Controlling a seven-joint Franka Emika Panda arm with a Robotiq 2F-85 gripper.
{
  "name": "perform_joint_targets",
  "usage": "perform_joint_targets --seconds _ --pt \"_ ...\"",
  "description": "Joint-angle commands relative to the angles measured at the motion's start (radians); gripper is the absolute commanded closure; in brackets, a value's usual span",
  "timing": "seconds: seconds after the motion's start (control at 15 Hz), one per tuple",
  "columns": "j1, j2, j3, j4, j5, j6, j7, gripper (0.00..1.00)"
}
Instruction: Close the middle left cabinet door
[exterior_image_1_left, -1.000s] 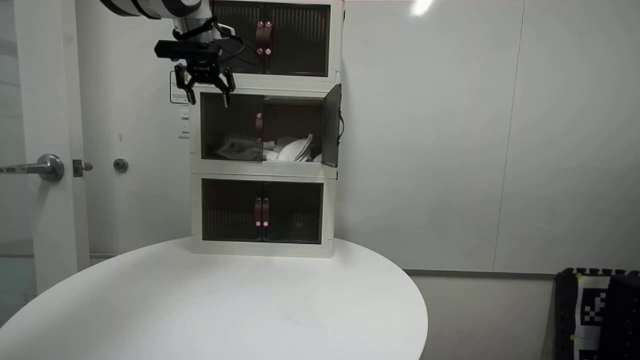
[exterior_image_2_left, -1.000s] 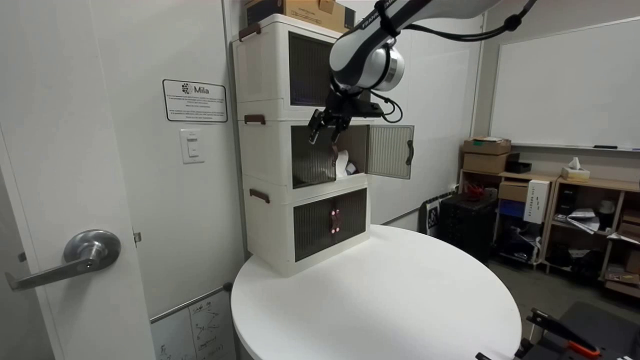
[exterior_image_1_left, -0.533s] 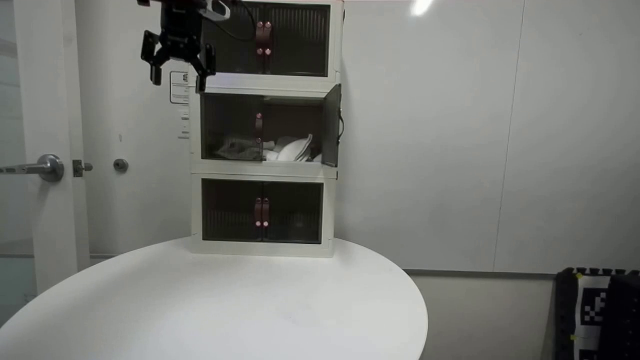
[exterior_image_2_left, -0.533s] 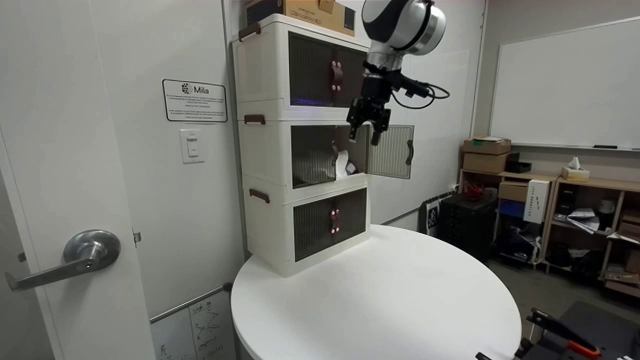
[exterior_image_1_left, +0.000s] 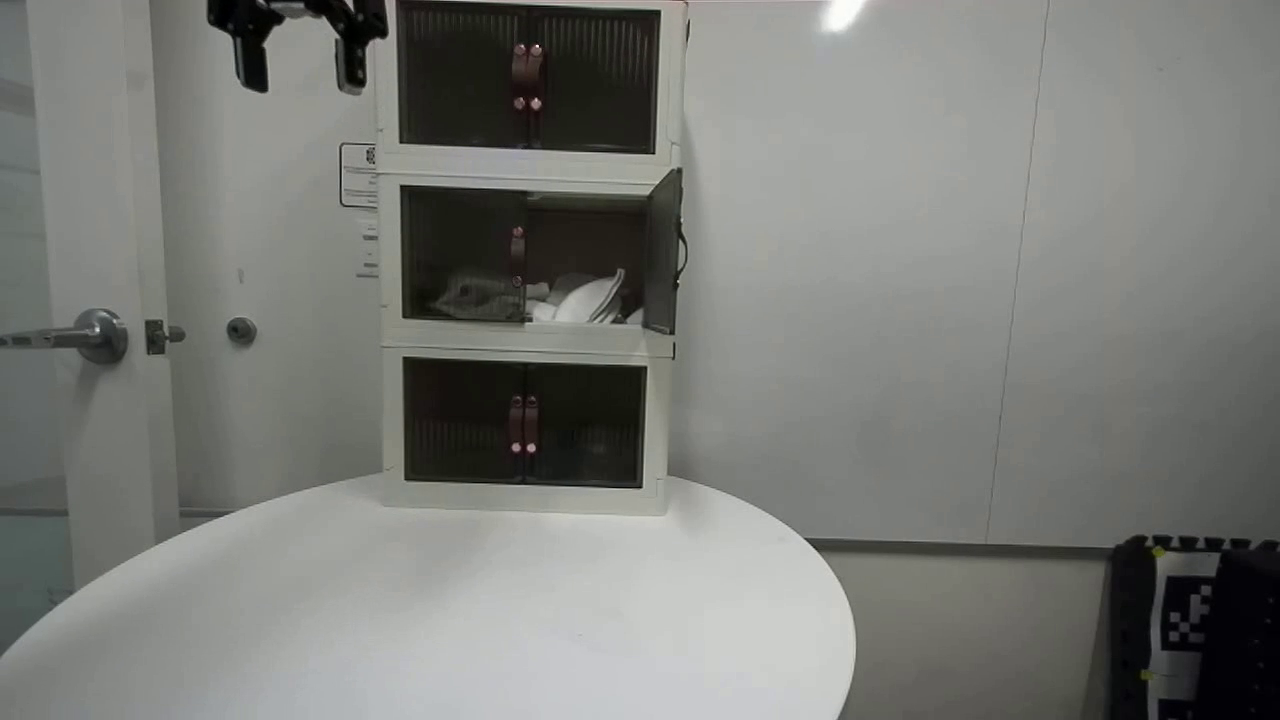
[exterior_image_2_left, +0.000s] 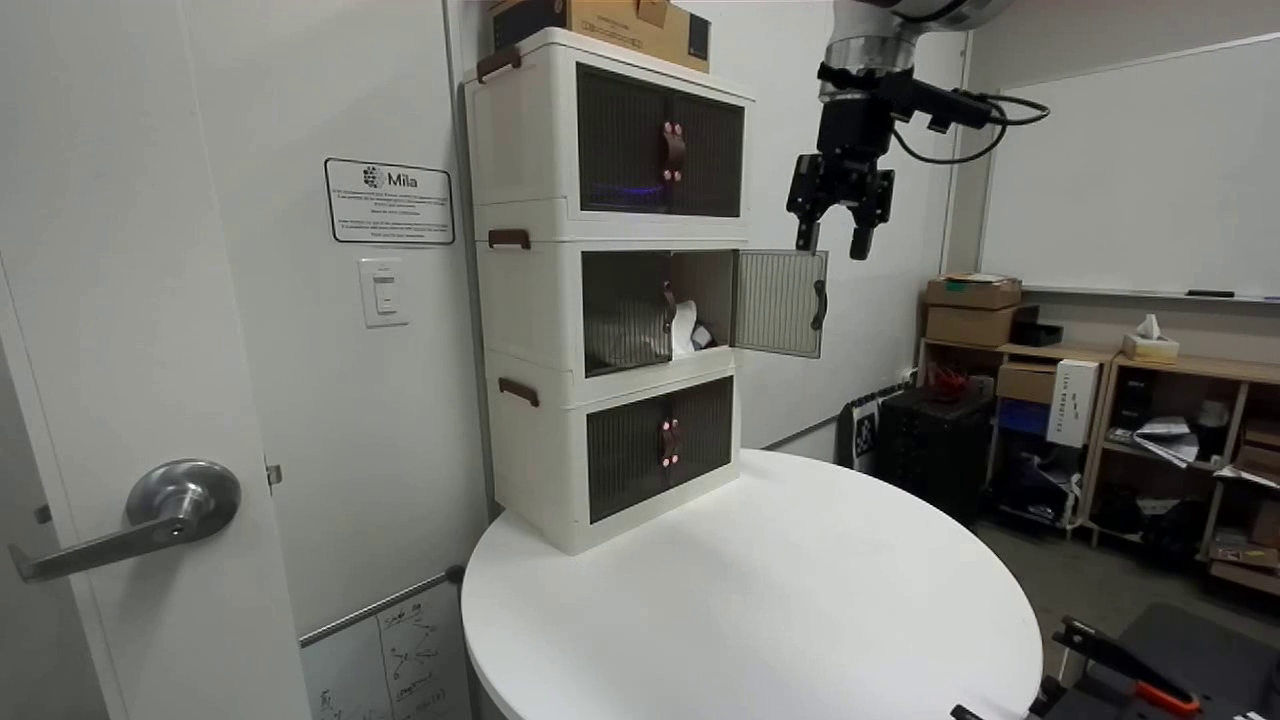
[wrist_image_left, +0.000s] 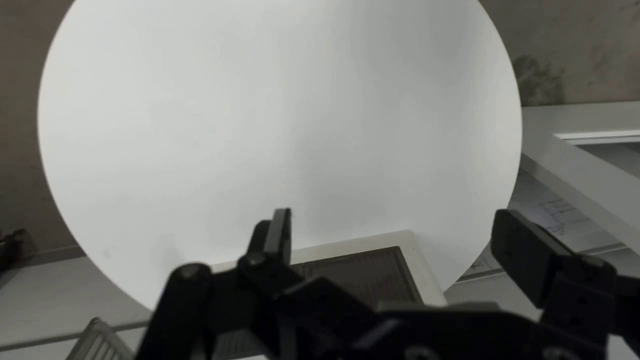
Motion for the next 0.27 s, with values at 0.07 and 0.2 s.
perform_joint_targets --seconds 0.07,0.2 --pt "0.014 -0.076 -0.013 -0.055 -0.03 0.021 0.037 0.0" --pt "0.012 -0.11 -0.012 -0.082 -0.033 0.029 0.043 0.0"
